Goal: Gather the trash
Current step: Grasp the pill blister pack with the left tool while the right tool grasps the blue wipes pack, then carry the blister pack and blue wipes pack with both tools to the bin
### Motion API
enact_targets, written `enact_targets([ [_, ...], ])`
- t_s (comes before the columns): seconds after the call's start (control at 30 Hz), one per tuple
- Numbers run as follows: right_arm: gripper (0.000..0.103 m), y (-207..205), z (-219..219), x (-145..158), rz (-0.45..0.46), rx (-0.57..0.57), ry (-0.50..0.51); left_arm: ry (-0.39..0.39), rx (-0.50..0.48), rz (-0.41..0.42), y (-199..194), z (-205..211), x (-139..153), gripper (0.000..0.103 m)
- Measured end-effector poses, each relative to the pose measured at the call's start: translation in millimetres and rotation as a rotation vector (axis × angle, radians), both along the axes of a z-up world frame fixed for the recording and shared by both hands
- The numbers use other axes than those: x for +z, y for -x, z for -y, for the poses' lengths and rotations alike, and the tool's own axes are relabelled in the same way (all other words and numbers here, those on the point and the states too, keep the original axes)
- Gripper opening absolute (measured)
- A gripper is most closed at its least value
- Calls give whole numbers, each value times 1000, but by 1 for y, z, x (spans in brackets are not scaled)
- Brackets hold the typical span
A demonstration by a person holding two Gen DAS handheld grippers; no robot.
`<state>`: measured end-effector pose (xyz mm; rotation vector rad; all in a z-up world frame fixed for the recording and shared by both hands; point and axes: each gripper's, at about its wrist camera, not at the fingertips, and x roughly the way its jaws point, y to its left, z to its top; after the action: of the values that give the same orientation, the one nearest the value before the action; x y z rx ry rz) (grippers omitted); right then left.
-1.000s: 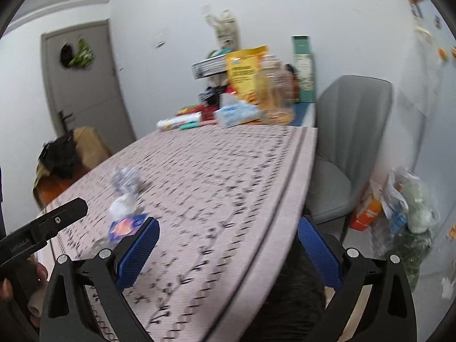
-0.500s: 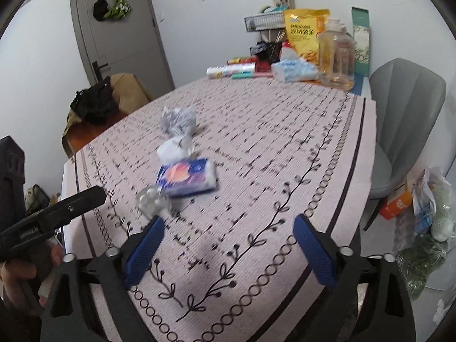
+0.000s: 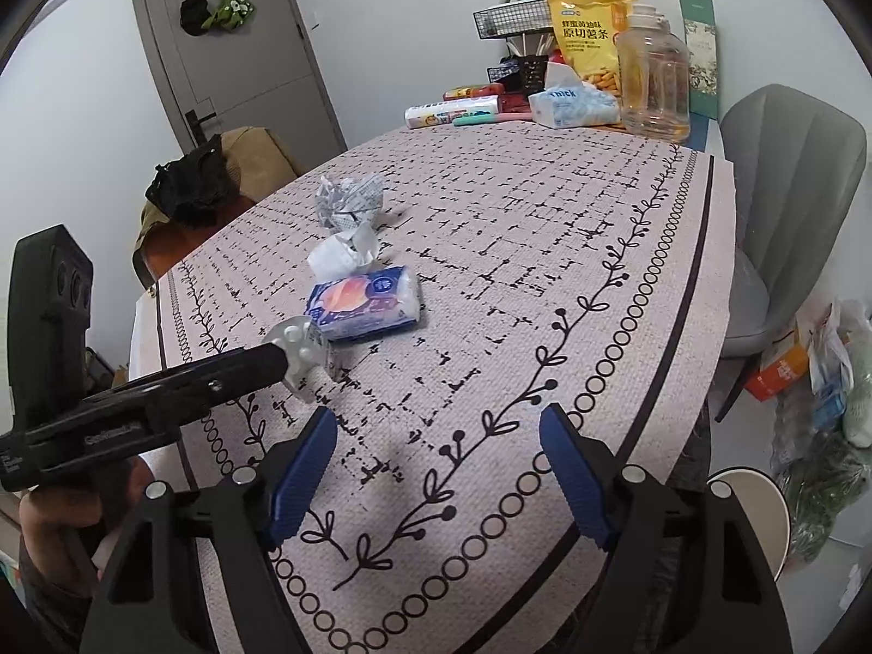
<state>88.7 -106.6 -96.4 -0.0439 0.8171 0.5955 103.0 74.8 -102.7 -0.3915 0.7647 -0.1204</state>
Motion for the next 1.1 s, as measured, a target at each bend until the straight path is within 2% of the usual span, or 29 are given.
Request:
enact_targets([
  [0.03, 76, -2, 0, 1, 4, 4, 1, -15, -7, -3, -5, 3, -1, 70],
  [0.07, 76, -3, -1, 2, 9, 7, 5, -20, -7, -12, -7, 3, -2, 58],
  [0.1, 76, -5, -3, 3, 20, 12, 12, 0, -9, -34, -12, 2, -6, 34],
  [0.17, 76, -12, -6, 6, 23, 17, 11, 44, 12, -47, -11, -6, -9, 14],
  [0.2, 76, -15, -8, 7, 20, 20, 8, 46, 25, -44, -9, -9, -10, 8],
  [0.33, 77, -23, -23, 10, 21, 49, 12, 40, 96, -9, 8, -29, -1, 8],
  [0.43, 87, -26, -43, 8, 21, 75, 30, 44, 139, 10, 18, -45, 3, 8],
  [0.63, 95, -35, -80, 3, 10, 95, 59, 48, 203, 12, 25, -74, 1, 8],
  [0.93, 95, -58, -117, -13, -20, 53, 114, 56, 245, 3, 29, -92, -5, 8],
  [0.97, 94, -60, -119, -16, -33, 56, 124, 53, 245, 3, 27, -91, -4, 8],
  [1.03, 74, -63, -124, -21, -55, 73, 148, 51, 241, 4, 27, -88, -3, 8],
  [1.1, 70, -60, -125, -20, -47, 94, 162, 42, 237, 7, 25, -85, -1, 8],
])
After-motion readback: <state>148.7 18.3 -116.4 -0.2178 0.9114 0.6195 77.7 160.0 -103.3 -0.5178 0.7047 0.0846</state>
